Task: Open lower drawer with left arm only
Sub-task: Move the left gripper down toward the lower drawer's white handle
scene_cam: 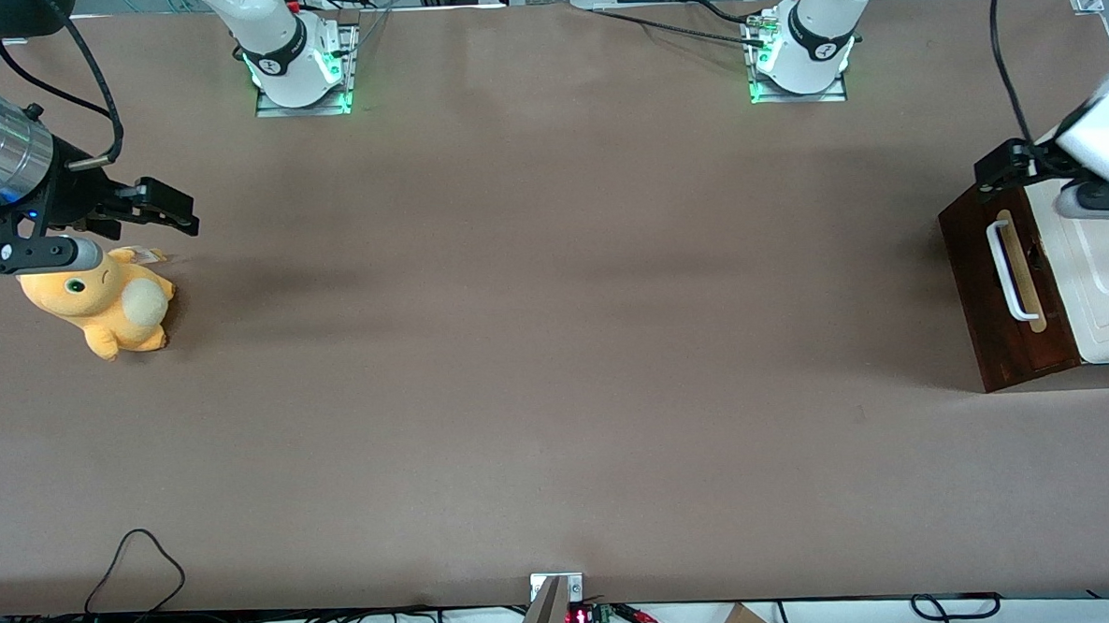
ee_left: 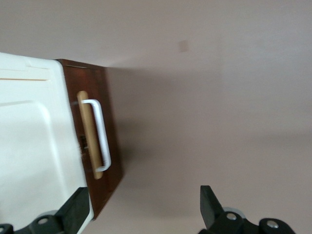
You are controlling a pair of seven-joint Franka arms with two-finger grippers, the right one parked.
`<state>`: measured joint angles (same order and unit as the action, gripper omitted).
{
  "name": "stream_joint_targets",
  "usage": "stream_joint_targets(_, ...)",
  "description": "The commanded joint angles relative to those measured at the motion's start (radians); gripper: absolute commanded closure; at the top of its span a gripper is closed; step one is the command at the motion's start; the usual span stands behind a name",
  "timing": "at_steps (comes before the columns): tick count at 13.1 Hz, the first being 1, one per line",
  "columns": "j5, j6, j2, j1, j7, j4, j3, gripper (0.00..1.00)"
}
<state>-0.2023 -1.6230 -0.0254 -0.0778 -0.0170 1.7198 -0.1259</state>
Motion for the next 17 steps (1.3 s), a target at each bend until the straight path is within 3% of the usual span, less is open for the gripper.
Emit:
stream_joint_targets(1, -0.205, 0.046, 0.033, 0.004, 0.154, 0.027, -0.099, 0.00)
stream_joint_targets(3, -0.400, 0.058, 0.048, 0.006, 0.266, 0.122, -0.178, 0.00)
stream_joint_targets(6, -0.569, 0.074, 0.097, 0.041, 0.444, 0.239, -0.196, 0.00)
stream_joint_targets(12, -0.868, 0.069, 0.246, 0.059, 0.780, 0.461, -0.201, 0.00)
stream_joint_targets(14, -0.974, 0.068, 0.335, 0.058, 0.876, 0.484, -0.198, 0.00)
stream_joint_targets(17, -1.072, 0.068, 0.401, 0.055, 0.913, 0.485, -0.152, 0.00)
